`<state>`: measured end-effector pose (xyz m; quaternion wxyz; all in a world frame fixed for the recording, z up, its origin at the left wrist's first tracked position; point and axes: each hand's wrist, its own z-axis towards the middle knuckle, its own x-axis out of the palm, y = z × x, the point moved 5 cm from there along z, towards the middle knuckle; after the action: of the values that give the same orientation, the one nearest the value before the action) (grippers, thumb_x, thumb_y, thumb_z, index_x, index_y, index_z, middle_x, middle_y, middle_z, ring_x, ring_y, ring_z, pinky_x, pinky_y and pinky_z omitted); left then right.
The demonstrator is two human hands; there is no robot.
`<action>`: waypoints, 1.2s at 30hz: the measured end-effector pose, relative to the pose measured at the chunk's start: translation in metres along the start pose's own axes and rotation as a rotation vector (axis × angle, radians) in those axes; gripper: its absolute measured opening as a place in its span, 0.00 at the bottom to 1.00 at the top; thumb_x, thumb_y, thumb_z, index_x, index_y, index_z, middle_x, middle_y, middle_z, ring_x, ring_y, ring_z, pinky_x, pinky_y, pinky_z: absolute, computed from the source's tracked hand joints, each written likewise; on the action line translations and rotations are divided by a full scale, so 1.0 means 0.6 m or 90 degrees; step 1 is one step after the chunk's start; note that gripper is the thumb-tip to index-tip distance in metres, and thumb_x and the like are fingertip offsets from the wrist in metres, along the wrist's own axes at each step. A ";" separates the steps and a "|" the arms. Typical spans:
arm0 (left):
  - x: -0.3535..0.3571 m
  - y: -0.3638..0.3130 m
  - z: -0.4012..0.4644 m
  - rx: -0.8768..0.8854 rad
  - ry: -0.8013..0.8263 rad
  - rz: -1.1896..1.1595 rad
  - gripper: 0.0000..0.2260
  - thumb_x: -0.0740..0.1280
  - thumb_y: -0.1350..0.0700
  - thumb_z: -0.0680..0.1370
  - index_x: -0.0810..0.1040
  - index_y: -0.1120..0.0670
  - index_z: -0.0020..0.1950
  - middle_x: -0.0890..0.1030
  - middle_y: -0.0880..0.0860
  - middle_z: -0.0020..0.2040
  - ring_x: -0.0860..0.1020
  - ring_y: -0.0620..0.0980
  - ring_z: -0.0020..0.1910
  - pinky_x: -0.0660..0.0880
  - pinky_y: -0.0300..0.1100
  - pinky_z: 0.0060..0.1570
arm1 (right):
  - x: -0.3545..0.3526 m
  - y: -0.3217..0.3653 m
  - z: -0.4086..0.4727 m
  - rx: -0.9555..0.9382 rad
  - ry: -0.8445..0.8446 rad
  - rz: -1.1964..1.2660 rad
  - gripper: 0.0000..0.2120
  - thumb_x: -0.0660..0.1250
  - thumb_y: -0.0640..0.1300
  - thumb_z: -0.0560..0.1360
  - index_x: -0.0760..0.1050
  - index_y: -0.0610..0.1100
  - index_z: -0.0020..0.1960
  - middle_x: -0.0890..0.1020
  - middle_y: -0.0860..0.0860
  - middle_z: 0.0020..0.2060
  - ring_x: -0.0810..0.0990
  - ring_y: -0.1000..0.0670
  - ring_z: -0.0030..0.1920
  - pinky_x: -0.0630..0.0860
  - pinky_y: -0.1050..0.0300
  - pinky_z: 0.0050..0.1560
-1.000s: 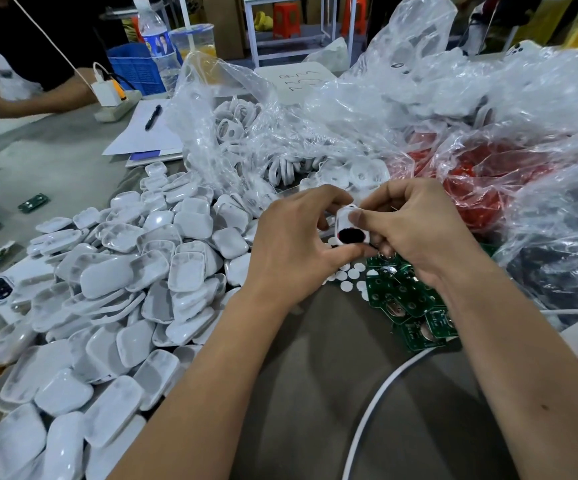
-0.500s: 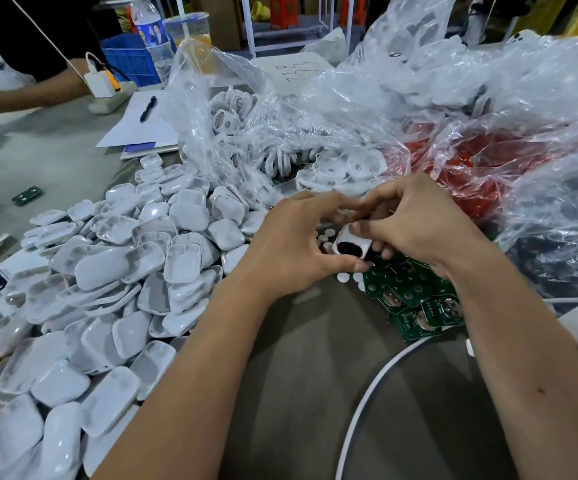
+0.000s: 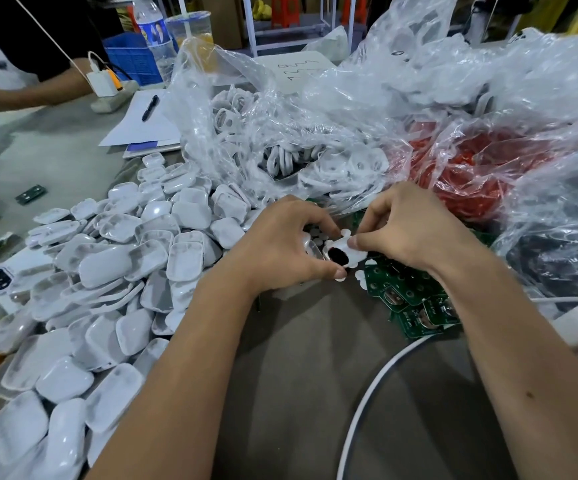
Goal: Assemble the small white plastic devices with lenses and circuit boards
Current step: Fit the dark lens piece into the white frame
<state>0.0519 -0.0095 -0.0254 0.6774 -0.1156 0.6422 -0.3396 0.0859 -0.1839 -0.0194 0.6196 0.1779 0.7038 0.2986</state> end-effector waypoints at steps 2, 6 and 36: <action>-0.002 0.003 0.000 -0.015 0.005 -0.018 0.18 0.84 0.46 0.64 0.86 0.49 0.49 0.84 0.44 0.52 0.79 0.46 0.57 0.76 0.50 0.58 | 0.001 -0.002 0.002 -0.005 -0.006 0.004 0.11 0.83 0.50 0.69 0.84 0.50 0.33 0.83 0.55 0.28 0.78 0.60 0.27 0.69 0.66 0.30; -0.002 0.001 -0.001 -0.026 0.008 -0.032 0.16 0.85 0.48 0.63 0.85 0.51 0.46 0.84 0.46 0.53 0.79 0.47 0.58 0.77 0.51 0.59 | -0.001 -0.010 0.005 -0.005 0.009 0.041 0.09 0.81 0.50 0.72 0.85 0.50 0.35 0.84 0.54 0.28 0.80 0.57 0.26 0.75 0.58 0.34; -0.014 -0.023 -0.003 -0.030 -0.217 -0.247 0.13 0.82 0.47 0.69 0.83 0.53 0.44 0.84 0.49 0.41 0.83 0.49 0.43 0.81 0.52 0.44 | 0.008 0.025 -0.005 -0.041 0.089 0.520 0.13 0.55 0.37 0.83 0.78 0.43 0.56 0.72 0.43 0.45 0.69 0.43 0.45 0.69 0.50 0.42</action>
<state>0.0465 -0.0142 -0.0108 0.6953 -0.3076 0.4924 -0.4237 0.0805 -0.1698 -0.0133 0.4063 0.4024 0.6059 0.5530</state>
